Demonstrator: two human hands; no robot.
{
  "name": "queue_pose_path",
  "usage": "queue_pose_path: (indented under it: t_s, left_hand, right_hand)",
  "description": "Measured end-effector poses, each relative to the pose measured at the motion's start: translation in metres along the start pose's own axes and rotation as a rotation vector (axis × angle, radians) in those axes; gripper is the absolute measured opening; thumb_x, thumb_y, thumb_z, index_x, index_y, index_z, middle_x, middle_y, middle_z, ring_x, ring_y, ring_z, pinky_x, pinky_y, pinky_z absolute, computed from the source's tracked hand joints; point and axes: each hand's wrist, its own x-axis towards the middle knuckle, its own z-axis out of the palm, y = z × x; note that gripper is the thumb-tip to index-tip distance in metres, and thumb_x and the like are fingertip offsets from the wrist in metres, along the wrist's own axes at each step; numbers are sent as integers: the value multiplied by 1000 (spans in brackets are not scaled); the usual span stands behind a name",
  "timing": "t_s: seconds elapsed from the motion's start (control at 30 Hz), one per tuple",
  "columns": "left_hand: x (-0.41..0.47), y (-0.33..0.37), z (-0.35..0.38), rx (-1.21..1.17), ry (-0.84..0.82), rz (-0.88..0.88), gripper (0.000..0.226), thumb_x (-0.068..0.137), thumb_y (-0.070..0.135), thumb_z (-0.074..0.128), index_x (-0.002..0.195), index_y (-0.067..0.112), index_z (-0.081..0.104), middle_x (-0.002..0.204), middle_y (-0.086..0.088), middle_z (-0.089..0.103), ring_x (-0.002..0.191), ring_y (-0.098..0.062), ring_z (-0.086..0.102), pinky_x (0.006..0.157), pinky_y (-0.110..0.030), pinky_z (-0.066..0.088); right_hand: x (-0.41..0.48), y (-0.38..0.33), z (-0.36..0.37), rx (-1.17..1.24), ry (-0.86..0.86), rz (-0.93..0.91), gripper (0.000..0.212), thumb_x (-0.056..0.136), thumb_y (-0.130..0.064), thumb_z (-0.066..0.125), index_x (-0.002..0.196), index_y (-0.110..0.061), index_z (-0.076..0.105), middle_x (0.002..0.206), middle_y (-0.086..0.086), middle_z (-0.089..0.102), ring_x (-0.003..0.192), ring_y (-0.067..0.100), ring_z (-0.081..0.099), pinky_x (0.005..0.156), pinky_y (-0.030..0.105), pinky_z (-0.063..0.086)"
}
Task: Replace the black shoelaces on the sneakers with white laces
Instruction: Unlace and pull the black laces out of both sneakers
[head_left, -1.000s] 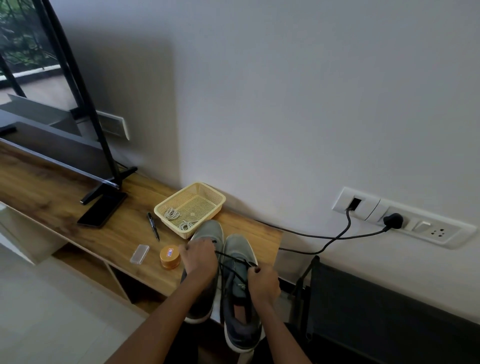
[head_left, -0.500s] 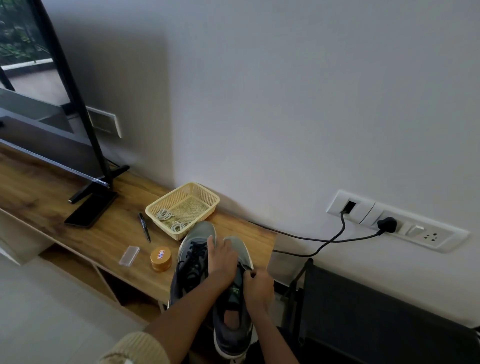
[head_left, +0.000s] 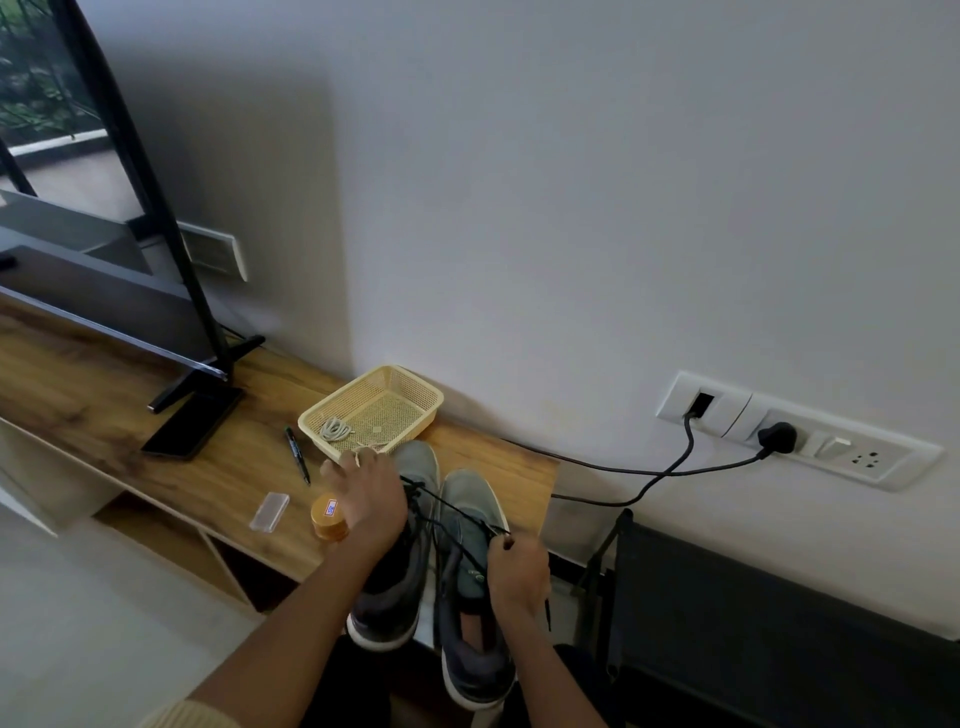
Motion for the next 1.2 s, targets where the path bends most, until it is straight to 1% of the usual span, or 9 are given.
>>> queue_pose_path:
  t_s: [0.13,0.23,0.33,0.43,0.6,0.67,0.77,0.9,1.2]
  left_hand:
    - [-18,24,10,-150,35,317,26,95,33,45,119,30,54,137,7,43,135,-17,26,113,-47,13]
    - [-28,50,18,-112,-41,490,25,94,32,50,116,31,61,148,4,31,143,-22,13,114,-51,0]
    - [-30,65,29,24,-110,484,22,93,28,53,111,25,63,145,-4,33,142,-30,11,112,-54,-1]
    - [-28,69,31,62,-71,476,22,94,23,49,111,21,63,140,-3,39,139,-28,18,112,-52,1]
    - [-10,52,18,66,-3,382,28,97,20,42,120,18,57,138,0,40,130,-22,34,112,-46,12]
    - [-6,51,10,37,2,448,27,97,27,44,116,21,61,139,3,43,130,-23,33,110,-45,17]
    - [-13,61,9,7,-46,547,23,94,27,49,110,24,66,141,3,42,132,-24,29,109,-45,16]
    - [-27,73,30,131,-127,533,27,95,28,46,117,22,61,138,-4,40,131,-28,27,111,-47,14]
    - [-23,69,41,86,-28,576,23,97,21,42,116,22,57,135,-6,39,127,-29,30,102,-41,26]
  right_hand:
    - [4,3,1,63,-22,-4,25,90,-19,51,68,-10,52,73,9,60,60,19,51,47,24,31]
    - [6,7,6,104,-24,-2,22,90,-20,53,71,-10,57,77,11,64,62,20,54,51,24,33]
    - [8,9,9,116,-8,6,21,90,-21,54,82,-4,63,80,10,64,65,19,56,53,24,34]
    - [8,9,10,125,24,-6,20,89,-20,54,84,-3,63,80,9,64,66,19,57,54,26,37]
    - [3,10,16,-59,221,-132,7,74,-10,69,70,-5,69,78,8,64,79,29,57,73,40,42]
    - [0,7,16,-100,263,-150,7,65,-8,76,64,-6,69,79,7,66,81,31,58,76,44,44]
    - [-4,4,14,-92,251,-178,14,58,-5,82,57,-8,69,78,5,67,83,31,60,78,48,46]
    - [-3,0,7,-142,237,-210,22,45,-6,88,58,-10,70,76,3,69,81,32,63,76,50,48]
    - [-3,4,14,-149,305,-242,23,44,-5,87,56,-12,69,78,2,69,82,31,62,79,51,46]
